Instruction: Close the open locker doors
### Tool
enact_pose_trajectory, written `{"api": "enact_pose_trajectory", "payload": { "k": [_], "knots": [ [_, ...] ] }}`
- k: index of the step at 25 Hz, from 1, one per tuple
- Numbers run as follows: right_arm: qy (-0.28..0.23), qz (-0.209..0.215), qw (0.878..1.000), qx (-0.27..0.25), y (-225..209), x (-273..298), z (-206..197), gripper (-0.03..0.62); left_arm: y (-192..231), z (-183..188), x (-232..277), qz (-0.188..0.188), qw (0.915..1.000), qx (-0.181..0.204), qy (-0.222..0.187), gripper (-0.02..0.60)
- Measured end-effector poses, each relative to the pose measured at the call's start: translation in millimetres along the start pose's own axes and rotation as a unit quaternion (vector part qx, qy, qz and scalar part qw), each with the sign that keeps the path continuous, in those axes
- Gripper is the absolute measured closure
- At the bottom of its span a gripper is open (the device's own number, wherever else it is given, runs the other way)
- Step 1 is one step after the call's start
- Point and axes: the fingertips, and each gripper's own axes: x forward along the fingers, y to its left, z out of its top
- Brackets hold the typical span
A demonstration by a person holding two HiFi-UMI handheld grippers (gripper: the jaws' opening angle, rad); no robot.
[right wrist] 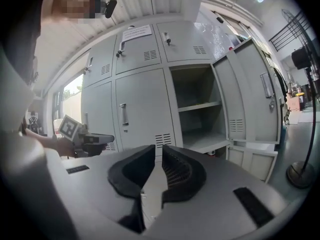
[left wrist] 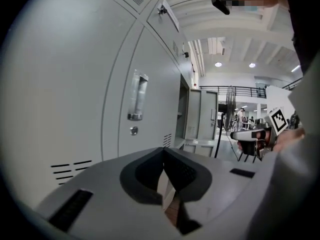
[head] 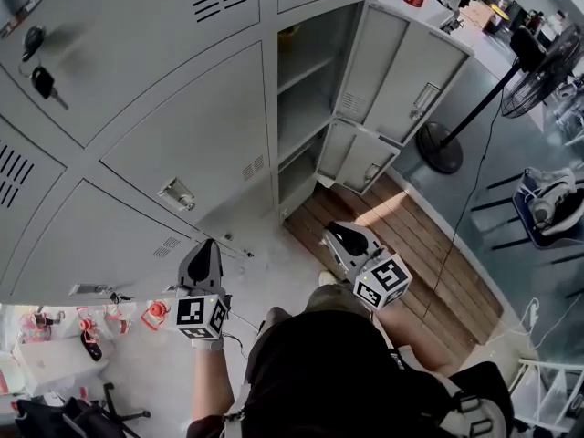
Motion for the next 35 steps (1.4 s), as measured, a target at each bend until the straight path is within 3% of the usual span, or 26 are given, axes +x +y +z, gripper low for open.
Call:
{"api": "enact_pose_trajectory", "payload": {
  "k": [14,24,35],
  "knots": [
    [-0.018,-0.055,0.998,-0.002,-146,-36,19,0.539,-91,5,77,-0.03,0.9989,0.02,0.031,0.572],
    [-0.03,-0.091,0.995,-0.022,-253,-46,31,0.534,-123,-1,111,0.001,0.9991,0.009,0.041,0.572],
    [-0.017,-0.135,0.99,-0.032,-344,-47,28,0.46,-146,-9,135,0.03,0.9979,0.003,0.058,0.572]
  ]
}}
